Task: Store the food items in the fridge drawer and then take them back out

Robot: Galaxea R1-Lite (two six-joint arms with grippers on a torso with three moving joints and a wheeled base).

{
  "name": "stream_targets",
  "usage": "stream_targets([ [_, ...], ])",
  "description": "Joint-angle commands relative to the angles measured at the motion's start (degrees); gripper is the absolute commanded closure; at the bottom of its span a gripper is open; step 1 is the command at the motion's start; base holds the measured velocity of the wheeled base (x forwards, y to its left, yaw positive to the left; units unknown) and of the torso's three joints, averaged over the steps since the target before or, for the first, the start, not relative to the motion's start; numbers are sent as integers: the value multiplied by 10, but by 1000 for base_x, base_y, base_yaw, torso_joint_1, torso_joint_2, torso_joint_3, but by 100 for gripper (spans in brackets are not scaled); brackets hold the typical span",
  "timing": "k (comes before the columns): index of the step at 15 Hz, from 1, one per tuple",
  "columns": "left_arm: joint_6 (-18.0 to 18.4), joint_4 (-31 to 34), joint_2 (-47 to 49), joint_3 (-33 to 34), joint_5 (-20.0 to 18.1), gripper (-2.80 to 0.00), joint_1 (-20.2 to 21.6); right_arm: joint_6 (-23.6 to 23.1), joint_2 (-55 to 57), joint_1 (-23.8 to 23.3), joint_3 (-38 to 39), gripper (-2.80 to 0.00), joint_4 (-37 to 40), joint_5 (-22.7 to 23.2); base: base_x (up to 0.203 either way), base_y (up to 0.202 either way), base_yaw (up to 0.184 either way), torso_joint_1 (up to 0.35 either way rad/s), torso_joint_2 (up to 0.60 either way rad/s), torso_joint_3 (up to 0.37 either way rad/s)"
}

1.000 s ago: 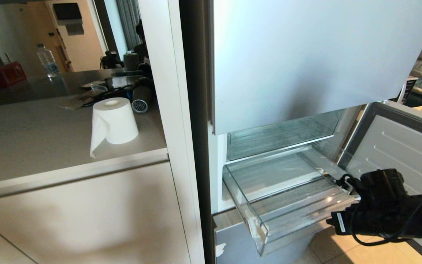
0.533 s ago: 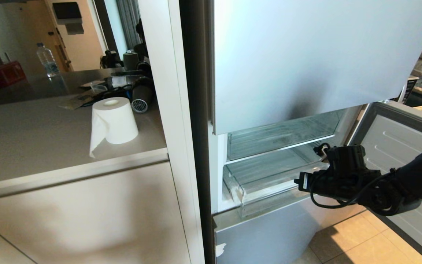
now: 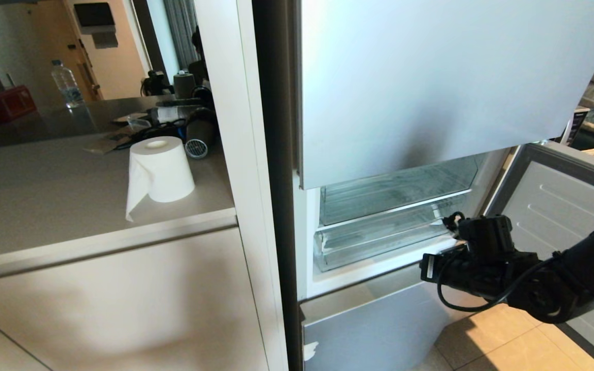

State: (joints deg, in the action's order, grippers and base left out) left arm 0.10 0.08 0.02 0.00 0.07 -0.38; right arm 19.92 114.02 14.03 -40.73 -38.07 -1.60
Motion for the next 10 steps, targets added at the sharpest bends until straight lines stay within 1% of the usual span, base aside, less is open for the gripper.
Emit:
stream_targets([
  [1, 0, 0, 1, 0, 0, 0, 0, -1, -59, 1, 34, 0, -2, 0, 0, 0, 0, 0, 0, 0],
  [4, 0, 0, 1, 0, 0, 0, -1, -21, -207, 2, 122, 0, 1, 2, 0, 0, 0, 0, 0, 0],
  [6, 0, 0, 1, 0, 0, 0, 0, -57, -353, 2, 190, 0, 16, 1, 0, 0, 0, 0, 0, 0],
  [10, 0, 0, 0, 0, 0, 0, 0, -128, -679, -7, 309, 0, 114, -17, 0, 0, 0, 0, 0, 0],
])
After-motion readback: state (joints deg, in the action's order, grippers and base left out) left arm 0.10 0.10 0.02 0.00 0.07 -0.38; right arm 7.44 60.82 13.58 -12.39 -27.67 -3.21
